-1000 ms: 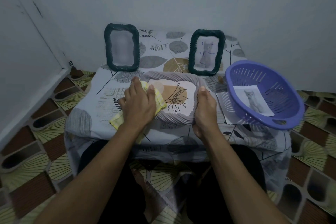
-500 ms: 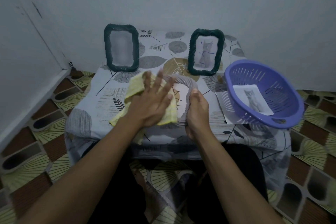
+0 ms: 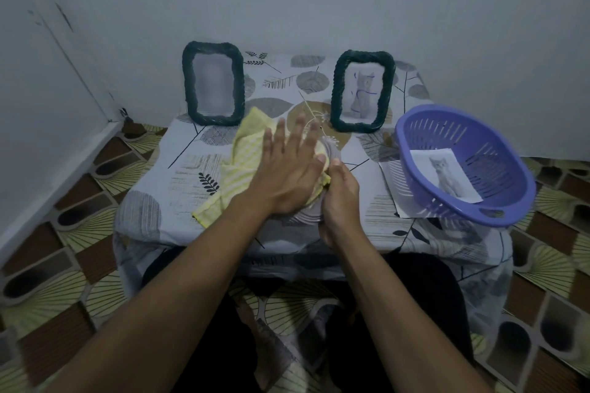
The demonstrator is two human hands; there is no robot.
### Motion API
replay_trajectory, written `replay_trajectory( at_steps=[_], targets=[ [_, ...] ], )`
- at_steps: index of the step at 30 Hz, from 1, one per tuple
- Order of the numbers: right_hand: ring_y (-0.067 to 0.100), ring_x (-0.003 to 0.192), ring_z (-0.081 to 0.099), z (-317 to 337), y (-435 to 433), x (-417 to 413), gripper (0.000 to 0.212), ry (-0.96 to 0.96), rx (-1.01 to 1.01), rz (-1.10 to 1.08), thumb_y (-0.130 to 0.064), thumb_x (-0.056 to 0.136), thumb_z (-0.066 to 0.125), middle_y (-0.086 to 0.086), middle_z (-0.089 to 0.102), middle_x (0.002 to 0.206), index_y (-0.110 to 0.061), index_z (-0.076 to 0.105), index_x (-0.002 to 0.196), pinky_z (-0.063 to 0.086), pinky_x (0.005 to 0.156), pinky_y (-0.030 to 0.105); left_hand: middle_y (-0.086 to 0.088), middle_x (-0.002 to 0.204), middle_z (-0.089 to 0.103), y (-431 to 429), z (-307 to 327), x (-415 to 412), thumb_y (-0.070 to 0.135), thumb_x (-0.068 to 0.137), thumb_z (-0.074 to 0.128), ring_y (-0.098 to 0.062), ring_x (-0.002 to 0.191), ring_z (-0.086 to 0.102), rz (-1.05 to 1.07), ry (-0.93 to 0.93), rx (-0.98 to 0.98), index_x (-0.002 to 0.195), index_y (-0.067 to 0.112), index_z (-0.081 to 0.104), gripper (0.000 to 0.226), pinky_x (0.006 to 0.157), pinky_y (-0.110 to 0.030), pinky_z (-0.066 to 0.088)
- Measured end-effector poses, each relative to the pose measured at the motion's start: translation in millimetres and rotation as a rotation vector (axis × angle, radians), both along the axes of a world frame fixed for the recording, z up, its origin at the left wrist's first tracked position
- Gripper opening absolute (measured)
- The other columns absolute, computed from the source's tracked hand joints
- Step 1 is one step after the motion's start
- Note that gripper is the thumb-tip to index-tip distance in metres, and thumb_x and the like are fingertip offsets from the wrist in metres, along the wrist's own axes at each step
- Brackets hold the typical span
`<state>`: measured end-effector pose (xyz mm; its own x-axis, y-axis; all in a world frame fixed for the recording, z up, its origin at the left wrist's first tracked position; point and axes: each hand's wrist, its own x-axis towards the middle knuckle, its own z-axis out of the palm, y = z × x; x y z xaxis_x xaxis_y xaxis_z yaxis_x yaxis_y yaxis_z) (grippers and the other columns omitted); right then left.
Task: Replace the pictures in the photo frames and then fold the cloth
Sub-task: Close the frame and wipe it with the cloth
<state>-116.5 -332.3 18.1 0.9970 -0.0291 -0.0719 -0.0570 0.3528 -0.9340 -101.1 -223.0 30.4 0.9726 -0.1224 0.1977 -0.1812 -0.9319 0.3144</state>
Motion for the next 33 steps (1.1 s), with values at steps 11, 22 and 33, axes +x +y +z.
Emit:
replay_trajectory(
  at_steps=[11, 22, 33],
  targets=[
    [0.027, 0.086, 0.052, 1.7, -3.3, -0.5, 0.052, -0.044, -0.014, -0.009, -0.056, 0.087, 0.051, 0.032, 0.057, 0.089, -0.004, 0.056, 0.091, 0.045, 0.079, 0.047, -0.004, 0.166, 0.012, 35.7, -12.3, 6.3, 0.064, 0.099, 0.006, -0.033, 0.151, 0.010, 0.456, 0.002, -0.267, 0.157, 0.034, 0.010, 0.065, 0.117, -0.059, 0.011],
    [0.012, 0.097, 0.065, -5.3, 17.9, 5.3, 0.032, -0.033, 0.093, -0.199, -0.028, 0.109, 0.032, 0.004, 0.068, 0.106, -0.012, 0.059, 0.111, 0.052, 0.089, 0.030, -0.014, 0.163, -0.023, -30.1, -17.9, -25.9, 0.037, 0.106, 0.035, -0.023, 0.152, -0.015, 0.541, 0.028, -0.922, 0.154, 0.003, -0.016, 0.077, 0.117, -0.027, -0.006],
    [0.028, 0.096, 0.064, 0.8, 6.4, 10.3, 0.033, 0.110, 0.415, -0.105, -0.020, 0.097, 0.035, 0.015, 0.069, 0.109, -0.008, 0.063, 0.110, 0.054, 0.081, 0.040, 0.000, 0.160, 0.030, -19.2, -13.0, -25.3, 0.025, 0.105, 0.045, -0.018, 0.141, 0.037, 0.455, -0.030, -1.233, 0.159, 0.026, 0.012, 0.063, 0.111, -0.025, 0.027]
  ],
)
